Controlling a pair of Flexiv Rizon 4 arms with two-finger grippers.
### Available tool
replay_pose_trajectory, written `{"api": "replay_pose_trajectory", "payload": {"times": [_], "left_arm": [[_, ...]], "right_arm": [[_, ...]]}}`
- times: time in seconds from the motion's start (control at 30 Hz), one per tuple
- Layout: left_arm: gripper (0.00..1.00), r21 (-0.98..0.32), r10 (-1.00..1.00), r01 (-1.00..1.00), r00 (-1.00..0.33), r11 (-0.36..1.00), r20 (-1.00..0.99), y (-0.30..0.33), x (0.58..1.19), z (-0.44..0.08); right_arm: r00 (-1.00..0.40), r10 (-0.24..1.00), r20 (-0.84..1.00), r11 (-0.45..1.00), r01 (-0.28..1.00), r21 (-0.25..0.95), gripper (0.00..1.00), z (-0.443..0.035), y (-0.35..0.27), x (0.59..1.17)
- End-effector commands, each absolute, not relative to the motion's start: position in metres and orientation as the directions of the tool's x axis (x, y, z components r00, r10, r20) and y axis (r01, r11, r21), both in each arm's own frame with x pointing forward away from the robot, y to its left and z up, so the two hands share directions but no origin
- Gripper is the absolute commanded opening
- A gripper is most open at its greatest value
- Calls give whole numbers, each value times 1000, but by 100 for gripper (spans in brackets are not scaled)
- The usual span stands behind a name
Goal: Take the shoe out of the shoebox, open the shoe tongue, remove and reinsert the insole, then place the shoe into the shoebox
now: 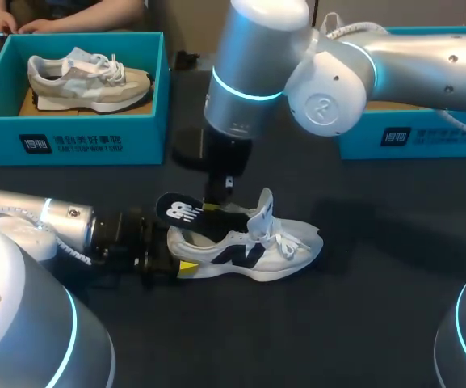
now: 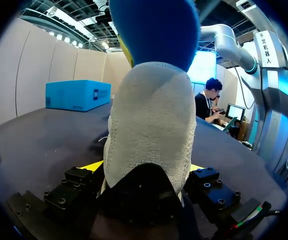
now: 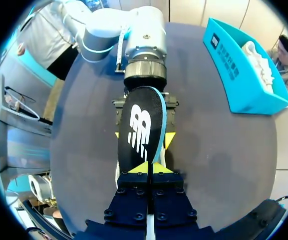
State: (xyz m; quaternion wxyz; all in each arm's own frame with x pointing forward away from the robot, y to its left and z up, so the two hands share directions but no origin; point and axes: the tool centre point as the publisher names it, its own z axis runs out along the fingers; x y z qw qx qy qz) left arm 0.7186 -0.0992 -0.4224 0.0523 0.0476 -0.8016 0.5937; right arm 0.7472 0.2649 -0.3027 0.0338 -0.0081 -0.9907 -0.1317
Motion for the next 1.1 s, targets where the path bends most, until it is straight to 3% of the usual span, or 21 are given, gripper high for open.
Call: {"api": "replay_pose_trajectory", "payload": {"times": [0.03, 0.17, 0.2, 0.23, 0.27, 0.6, 0.73, 1.1], "left_arm": [[0, -946, -14, -139, -990, 294, 142, -99, 719, -423], [0, -946, -14, -139, -990, 294, 142, -99, 719, -423], [0, -946, -14, -139, -990, 294, 142, -99, 719, -423], [0, -946, -14, -139, -990, 294, 142, -99, 719, -423], [0, -946, -14, -139, -990, 294, 142, -99, 719, -423], [0, -946, -14, -139, -990, 294, 142, -99, 719, -423], [0, -946, -14, -139, -990, 294, 142, -99, 719, -423], [0, -946, -14, -139, -990, 294, 142, -99, 719, -423]], "right_arm": [[-998, 4, 64, 968, 20, 251, 0, -299, 273, 747], [-998, -4, 65, 965, 13, 261, 0, -297, 274, 747], [-998, -7, 69, 964, 11, 264, 40, -297, 274, 747], [-997, -7, 76, 964, 13, 265, 87, -297, 275, 747], [-997, -3, 82, 964, 19, 265, 100, -297, 275, 746], [-981, 56, 185, 954, 107, 279, 100, -289, 262, 743], [-969, 74, 235, 929, 153, 336, 100, -286, 260, 747], [-969, 74, 235, 929, 153, 336, 100, -286, 260, 747]]}}
